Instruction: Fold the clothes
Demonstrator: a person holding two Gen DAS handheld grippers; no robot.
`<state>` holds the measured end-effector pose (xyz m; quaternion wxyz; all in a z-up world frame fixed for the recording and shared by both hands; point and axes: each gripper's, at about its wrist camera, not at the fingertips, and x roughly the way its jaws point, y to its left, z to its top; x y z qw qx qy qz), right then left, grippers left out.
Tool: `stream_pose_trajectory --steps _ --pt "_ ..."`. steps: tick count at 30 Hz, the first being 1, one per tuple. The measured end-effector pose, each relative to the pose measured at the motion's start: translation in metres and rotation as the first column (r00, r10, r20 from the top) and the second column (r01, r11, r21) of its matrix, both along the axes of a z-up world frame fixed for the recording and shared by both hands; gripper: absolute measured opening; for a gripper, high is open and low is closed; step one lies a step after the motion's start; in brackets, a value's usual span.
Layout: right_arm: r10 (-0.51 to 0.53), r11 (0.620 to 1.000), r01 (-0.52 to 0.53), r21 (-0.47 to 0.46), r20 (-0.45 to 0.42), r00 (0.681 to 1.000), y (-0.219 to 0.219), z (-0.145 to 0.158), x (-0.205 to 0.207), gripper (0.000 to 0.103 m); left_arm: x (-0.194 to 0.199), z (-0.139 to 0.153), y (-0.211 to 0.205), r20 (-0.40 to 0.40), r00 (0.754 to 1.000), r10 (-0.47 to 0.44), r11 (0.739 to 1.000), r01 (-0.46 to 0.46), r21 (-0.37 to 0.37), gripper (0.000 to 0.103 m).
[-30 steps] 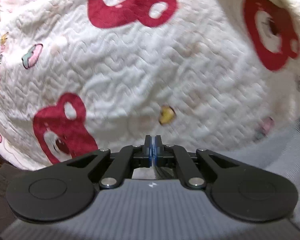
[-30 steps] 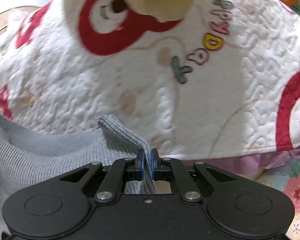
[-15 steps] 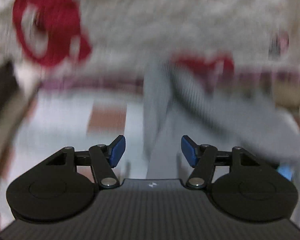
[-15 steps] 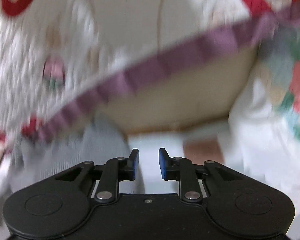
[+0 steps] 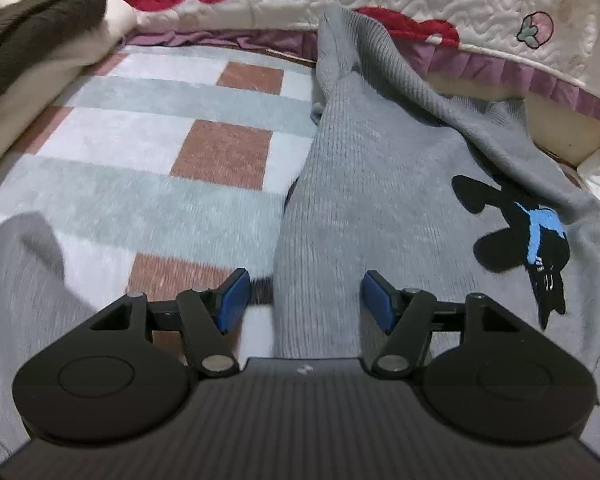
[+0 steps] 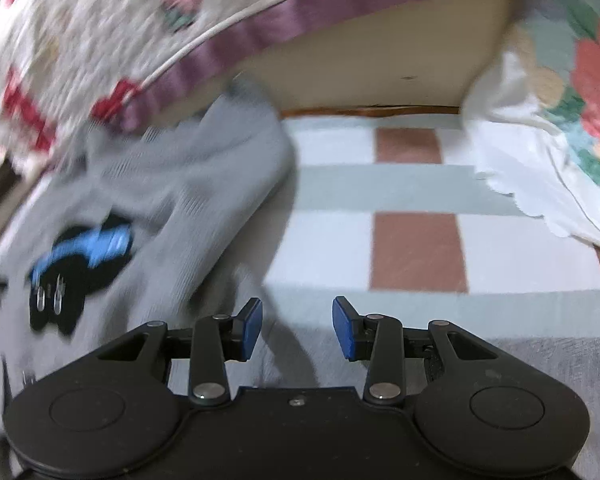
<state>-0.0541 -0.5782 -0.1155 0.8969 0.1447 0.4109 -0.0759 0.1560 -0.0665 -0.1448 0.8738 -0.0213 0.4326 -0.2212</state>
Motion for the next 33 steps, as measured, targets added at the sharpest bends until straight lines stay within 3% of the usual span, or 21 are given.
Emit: stream_pose_trajectory --steps 4,6,8,12,13,14,15,16,19,22,24,27,29,33 --pt "0.08 0.993 -0.083 -0.089 -0.036 0.996 0.025 0.002 0.006 0.046 0.001 0.004 -0.006 -0.006 0.999 -0.054 0.998 0.054 -0.011 0.062" --pt "0.103 0.987 -0.109 -0.118 -0.055 0.993 0.03 0.001 0.015 0.057 0.001 0.002 -0.007 0.003 0.998 -0.057 0.998 0.057 -0.017 0.062" --pt "0.112 0.982 -0.121 -0.144 -0.071 0.991 0.03 0.0 0.029 0.06 0.001 0.001 -0.007 0.013 0.998 -0.06 0.998 0.06 -0.022 0.062" --pt "0.109 0.983 -0.123 -0.133 -0.107 0.988 0.027 -0.006 0.049 0.062 0.0 -0.001 -0.007 0.033 0.997 -0.065 0.997 0.066 -0.03 0.062" --pt "0.11 0.985 -0.121 -0.12 -0.094 0.989 0.028 -0.005 0.048 0.06 -0.001 -0.001 -0.007 0.038 0.997 -0.066 0.997 0.068 -0.032 0.061" --pt "0.11 0.987 -0.119 -0.107 -0.082 0.991 0.029 -0.003 0.047 0.042 -0.001 -0.002 -0.007 0.043 0.997 -0.068 0.997 0.07 -0.033 0.055" --pt "0.11 0.989 -0.117 -0.094 -0.069 0.991 0.031 -0.001 0.046 0.007 -0.002 -0.001 -0.008 0.043 0.996 -0.082 0.996 0.083 -0.027 0.042" --pt "0.11 0.99 -0.115 -0.081 -0.057 0.992 0.032 0.0 0.045 0.009 -0.003 0.0 -0.009 0.043 0.995 -0.095 0.995 0.096 -0.021 0.005" --pt "0.032 0.995 -0.03 -0.096 0.02 0.999 0.035 0.025 0.022 0.007 -0.012 0.016 -0.005 0.066 0.993 -0.095 0.995 0.096 -0.021 0.006" --pt "-0.08 0.981 0.089 -0.172 0.059 0.995 0.033 0.051 -0.018 0.006 -0.026 0.037 0.002 0.1 0.992 -0.075 0.996 0.078 -0.03 0.005" --pt "-0.101 0.979 0.101 -0.176 0.013 0.995 0.032 0.047 -0.034 0.006 -0.034 0.05 0.007 0.121 0.991 -0.061 0.997 0.066 -0.035 0.005" --pt "-0.09 0.972 0.07 -0.224 -0.079 0.993 0.037 0.02 -0.039 0.006 -0.03 0.032 0.002 0.065 0.997 -0.038 0.998 0.034 0.05 0.006" --pt "-0.082 0.97 0.065 -0.234 -0.063 0.995 0.042 0.014 -0.037 0.006 -0.029 0.023 0.001 0.044 0.999 -0.017 0.997 0.013 0.077 0.005" --pt "-0.123 0.974 0.131 -0.184 0.053 0.991 0.045 0.043 -0.043 0.006 -0.056 0.071 0.016 0.192 0.981 0.022 1.0 -0.022 0.0 0.005"
